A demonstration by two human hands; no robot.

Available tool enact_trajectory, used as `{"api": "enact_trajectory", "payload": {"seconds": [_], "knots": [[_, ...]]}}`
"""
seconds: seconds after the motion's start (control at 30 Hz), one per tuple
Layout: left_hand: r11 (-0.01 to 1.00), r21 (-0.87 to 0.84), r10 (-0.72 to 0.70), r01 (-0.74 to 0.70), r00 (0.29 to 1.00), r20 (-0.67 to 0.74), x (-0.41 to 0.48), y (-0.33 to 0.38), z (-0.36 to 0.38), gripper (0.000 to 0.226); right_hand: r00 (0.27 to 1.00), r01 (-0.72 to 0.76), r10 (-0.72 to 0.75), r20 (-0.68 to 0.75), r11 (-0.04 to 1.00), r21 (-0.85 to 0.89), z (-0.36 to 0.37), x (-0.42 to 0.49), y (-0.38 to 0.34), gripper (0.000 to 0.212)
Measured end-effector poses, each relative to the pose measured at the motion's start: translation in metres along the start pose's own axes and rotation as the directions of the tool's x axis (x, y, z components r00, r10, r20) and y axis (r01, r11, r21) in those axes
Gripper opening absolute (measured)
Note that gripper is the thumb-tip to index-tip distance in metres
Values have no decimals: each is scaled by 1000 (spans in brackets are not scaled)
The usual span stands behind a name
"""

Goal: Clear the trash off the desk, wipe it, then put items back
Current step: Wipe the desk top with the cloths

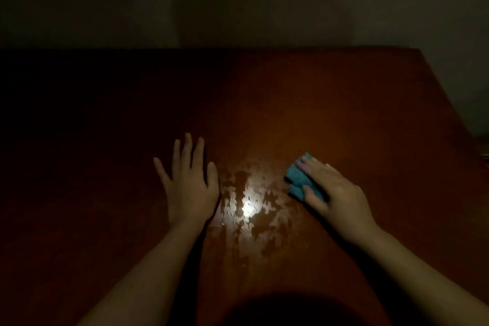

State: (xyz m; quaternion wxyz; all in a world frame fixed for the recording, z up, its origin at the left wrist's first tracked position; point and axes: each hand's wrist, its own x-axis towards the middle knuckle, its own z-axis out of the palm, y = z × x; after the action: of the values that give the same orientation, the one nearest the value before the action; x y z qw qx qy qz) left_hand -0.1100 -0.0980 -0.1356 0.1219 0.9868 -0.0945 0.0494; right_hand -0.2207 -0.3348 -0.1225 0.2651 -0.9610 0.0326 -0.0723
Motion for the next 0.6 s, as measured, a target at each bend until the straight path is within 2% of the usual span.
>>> {"api": "enact_trajectory", "payload": {"seconds": [0.17, 0.33, 0.43, 0.5, 0.6], "knots": [[992, -27, 123, -121, 992, 41, 45, -1, 2, 64, 996, -78, 76, -41, 996, -49, 7, 86, 9, 48], [993, -8, 122, -121, 992, 31, 114, -19, 10, 65, 999, -44, 43, -33, 999, -14, 28, 169, -8, 47], [987, -23, 163, -161, 984, 70, 124, -21, 16, 64, 991, 112, -114, 70, 993, 35, 40, 141, -19, 50], [985, -20, 173, -172, 981, 84, 125, -22, 16, 64, 958, 225, -235, 162, 971, 79, 43, 97, -26, 46], [980, -36, 197, -195, 976, 89, 130, -19, 13, 65, 925, 280, -299, 235, 953, 112, 30, 56, -18, 47]]}}
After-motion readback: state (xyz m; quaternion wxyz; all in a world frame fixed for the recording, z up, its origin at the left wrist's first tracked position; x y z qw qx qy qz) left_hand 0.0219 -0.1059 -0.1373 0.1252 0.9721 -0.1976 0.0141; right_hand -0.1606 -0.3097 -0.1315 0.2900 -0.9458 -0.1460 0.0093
